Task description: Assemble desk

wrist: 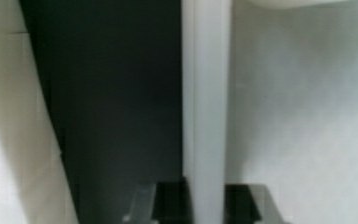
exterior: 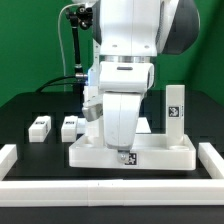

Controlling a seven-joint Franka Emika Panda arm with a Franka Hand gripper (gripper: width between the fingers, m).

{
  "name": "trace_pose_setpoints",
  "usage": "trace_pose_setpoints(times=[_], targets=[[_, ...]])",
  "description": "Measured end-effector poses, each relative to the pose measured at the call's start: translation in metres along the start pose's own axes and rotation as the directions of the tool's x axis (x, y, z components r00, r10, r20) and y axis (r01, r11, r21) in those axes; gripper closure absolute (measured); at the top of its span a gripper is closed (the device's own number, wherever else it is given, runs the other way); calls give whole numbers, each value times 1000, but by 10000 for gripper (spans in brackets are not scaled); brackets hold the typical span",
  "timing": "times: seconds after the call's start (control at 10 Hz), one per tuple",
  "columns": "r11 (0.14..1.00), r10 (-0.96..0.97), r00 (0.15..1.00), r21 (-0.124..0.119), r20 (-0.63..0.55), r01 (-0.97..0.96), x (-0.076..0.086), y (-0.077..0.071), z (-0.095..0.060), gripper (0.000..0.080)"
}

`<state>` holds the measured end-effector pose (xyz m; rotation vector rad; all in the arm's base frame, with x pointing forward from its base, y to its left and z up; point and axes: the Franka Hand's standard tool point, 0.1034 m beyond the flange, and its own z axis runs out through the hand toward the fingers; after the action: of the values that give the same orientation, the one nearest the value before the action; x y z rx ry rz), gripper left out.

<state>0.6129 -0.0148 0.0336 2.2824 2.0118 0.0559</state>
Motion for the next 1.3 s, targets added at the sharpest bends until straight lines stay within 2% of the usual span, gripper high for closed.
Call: trace_pose_setpoints(times=[0.2,0.4,0.5,0.6,0.8,1.0,1.1,1.2,1.3], targets=[[999,-26,999,-23,-18,26,8,20,4,736],[998,-29,999,-50,-36,28,30,38,2,736],[998,-20,999,-55,-31,18,36,44,-2,735],[999,-7,1000,-40,-18,6,36,45,-2,735],[999,-6,1000,-42,0,6,35,43,6,735],[999,-2,1000,-38,2,2,32,43,7,735],[999,-1,1000,-32,2,1,32,41,8,661],[1000,-1,1000,-17,5,1,32,37,7,661],[1000,-1,1000,-18,5,1,32,38,7,479]])
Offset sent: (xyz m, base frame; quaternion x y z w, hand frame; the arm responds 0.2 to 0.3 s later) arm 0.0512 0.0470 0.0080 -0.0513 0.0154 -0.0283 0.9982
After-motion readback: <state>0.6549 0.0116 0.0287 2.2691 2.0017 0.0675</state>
